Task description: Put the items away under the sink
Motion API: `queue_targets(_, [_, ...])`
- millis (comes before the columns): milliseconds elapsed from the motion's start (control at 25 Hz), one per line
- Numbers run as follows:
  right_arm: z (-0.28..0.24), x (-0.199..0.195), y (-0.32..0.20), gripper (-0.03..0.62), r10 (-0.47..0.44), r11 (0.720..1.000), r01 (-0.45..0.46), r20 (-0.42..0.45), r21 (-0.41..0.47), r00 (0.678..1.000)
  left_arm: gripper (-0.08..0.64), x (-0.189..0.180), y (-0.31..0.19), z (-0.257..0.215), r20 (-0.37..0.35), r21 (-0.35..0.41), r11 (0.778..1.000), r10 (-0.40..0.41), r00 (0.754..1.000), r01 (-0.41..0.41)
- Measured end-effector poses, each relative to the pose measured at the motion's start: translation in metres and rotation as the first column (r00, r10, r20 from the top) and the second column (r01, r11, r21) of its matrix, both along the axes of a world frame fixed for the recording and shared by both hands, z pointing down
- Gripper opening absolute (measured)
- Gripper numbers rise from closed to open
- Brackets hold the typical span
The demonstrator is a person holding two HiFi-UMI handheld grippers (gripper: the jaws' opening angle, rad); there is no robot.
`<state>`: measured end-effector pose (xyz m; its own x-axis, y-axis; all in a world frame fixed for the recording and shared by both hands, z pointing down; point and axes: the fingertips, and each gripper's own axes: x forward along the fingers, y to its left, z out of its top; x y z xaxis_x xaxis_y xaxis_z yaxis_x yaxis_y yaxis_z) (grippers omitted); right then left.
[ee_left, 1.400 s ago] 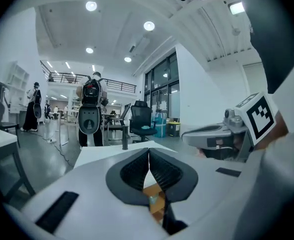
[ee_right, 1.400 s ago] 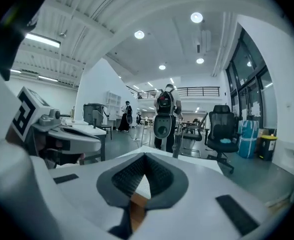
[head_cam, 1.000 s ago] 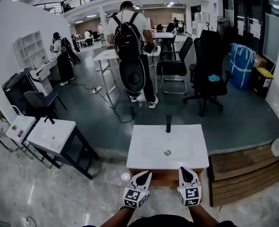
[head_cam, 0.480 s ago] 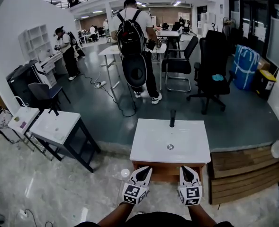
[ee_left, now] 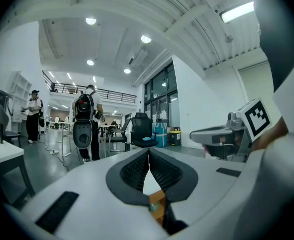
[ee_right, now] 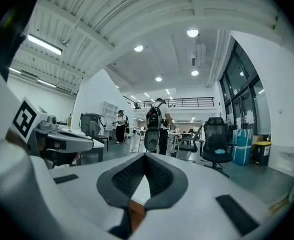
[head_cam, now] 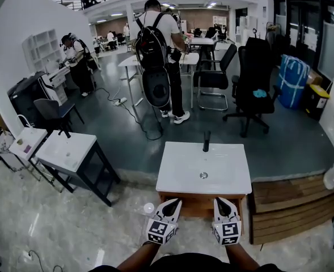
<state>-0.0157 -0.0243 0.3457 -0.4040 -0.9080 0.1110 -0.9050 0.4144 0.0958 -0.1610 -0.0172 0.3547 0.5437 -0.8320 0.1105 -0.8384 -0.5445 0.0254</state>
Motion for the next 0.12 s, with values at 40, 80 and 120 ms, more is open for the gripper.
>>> queue_targets(40, [-0.0018, 0.0000, -0.0001, 0.018, -0.002, 1.000, 0.002, 0.003, 0.006, 1.000, 0.021, 0.0001, 0.0001, -0.0005, 0.000, 0.001, 1.000, 0.000, 1.000, 0.000])
queue_targets(80, [-0.0036, 0.0002, -0.0003, 0.018, -0.002, 1.000, 0.002, 0.006, 0.012, 1.000, 0.021, 0.0004, 0.0003, -0.0010, 0.001, 0.002, 1.000, 0.000, 1.000, 0.000])
queue_targets(120, [-0.0054, 0.0006, -0.0005, 0.018, -0.003, 1.000, 0.002, 0.009, 0.018, 1.000, 0.021, 0.0006, 0.0005, -0.0016, 0.002, 0.004, 1.000, 0.000, 1.000, 0.000])
